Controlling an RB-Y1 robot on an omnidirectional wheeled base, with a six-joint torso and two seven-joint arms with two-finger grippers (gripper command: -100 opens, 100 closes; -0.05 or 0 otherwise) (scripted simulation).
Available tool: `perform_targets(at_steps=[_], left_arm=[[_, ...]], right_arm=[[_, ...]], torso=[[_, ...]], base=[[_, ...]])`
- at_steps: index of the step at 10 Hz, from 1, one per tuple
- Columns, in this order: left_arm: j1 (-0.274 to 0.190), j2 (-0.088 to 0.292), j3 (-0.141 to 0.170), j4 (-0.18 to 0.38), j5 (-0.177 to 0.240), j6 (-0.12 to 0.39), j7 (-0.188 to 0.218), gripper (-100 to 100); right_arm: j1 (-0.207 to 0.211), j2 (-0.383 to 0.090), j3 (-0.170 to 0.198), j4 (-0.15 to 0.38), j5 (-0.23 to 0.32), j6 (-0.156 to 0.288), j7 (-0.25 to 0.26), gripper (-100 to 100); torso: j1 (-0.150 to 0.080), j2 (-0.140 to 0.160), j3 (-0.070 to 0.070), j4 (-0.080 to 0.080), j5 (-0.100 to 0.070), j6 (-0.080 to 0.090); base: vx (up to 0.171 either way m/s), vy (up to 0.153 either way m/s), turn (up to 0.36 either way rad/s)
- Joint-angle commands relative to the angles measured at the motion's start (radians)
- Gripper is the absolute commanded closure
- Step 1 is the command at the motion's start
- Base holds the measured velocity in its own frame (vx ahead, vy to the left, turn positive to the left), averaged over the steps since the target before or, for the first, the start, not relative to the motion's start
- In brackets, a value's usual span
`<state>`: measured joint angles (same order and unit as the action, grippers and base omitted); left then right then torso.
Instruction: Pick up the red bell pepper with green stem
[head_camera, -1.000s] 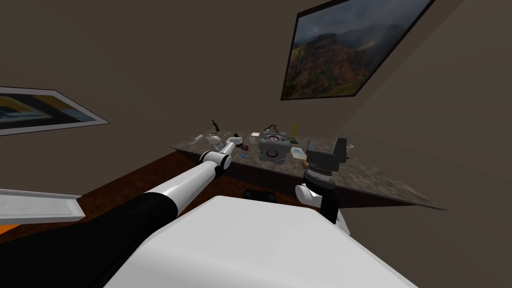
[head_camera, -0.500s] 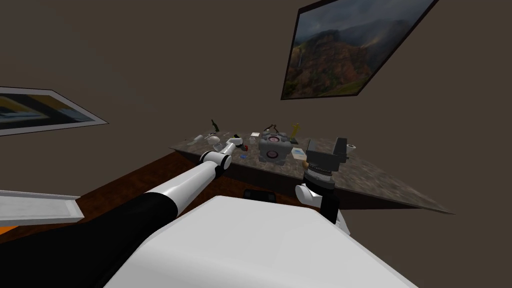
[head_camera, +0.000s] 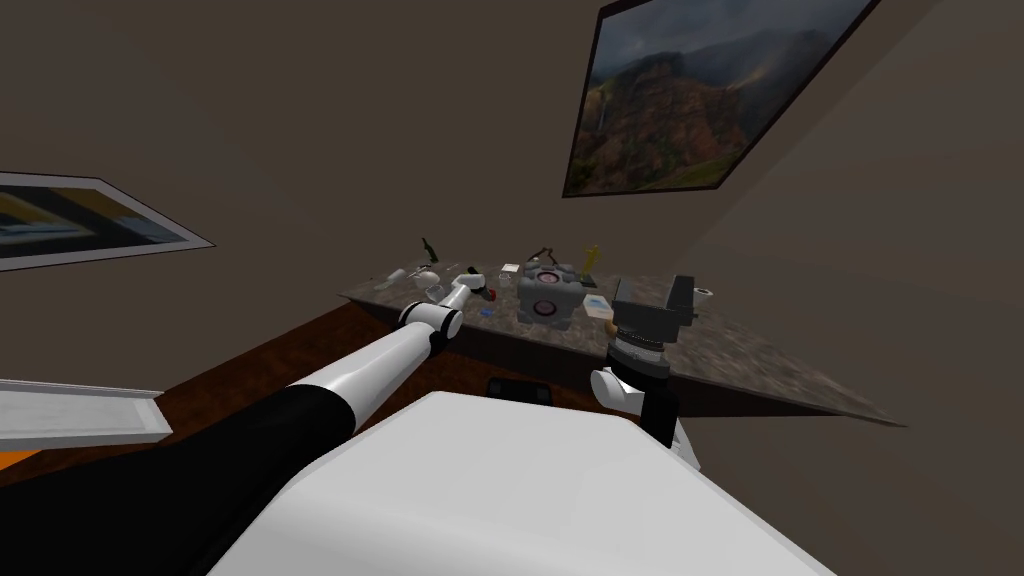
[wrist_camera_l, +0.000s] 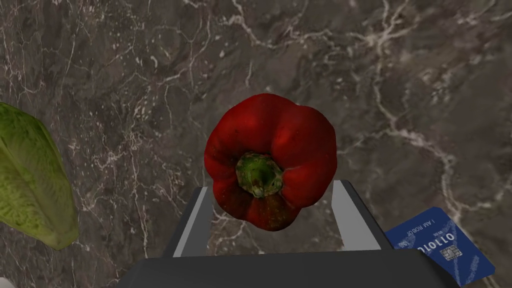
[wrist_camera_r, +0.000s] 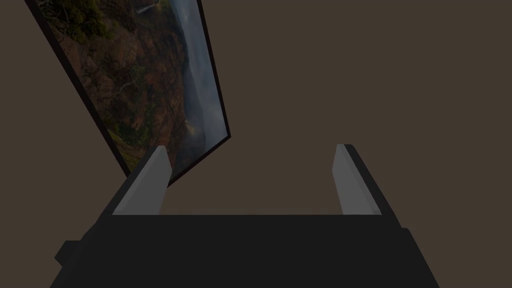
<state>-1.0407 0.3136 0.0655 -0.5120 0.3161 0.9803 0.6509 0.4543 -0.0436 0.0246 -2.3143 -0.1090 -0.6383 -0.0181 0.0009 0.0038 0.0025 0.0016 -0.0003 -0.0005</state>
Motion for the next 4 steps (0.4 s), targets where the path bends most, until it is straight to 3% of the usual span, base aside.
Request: perform_targets(at_steps=[1,3,4], left_arm=[[-0.030,0.003,-0.001,0.036,0.004,-0.001,-0.001,100],[-0.024,0.002,-0.002,0.024,0.002,0.006,0.002,100],[-0.024,0.002,-0.002,0.026,0.003,0.005,0.002,0]], right_arm=[[0.000,0.000,0.000,0.000,0.000,0.000,0.000,0],[0.000,0.000,0.000,0.000,0.000,0.000,0.000,0],[0.000,0.000,0.000,0.000,0.000,0.000,0.000,0]], torso=[[0.000,0.000,0.000,0.000,0.000,0.000],[0.000,0.001,0.001,0.000,0.000,0.000],[-0.001,-0.001,0.000,0.000,0.000,0.000]], base=[[-0.089,0.009,0.001],[-0.033,0.003,-0.002],[0.000,0.000,0.000]])
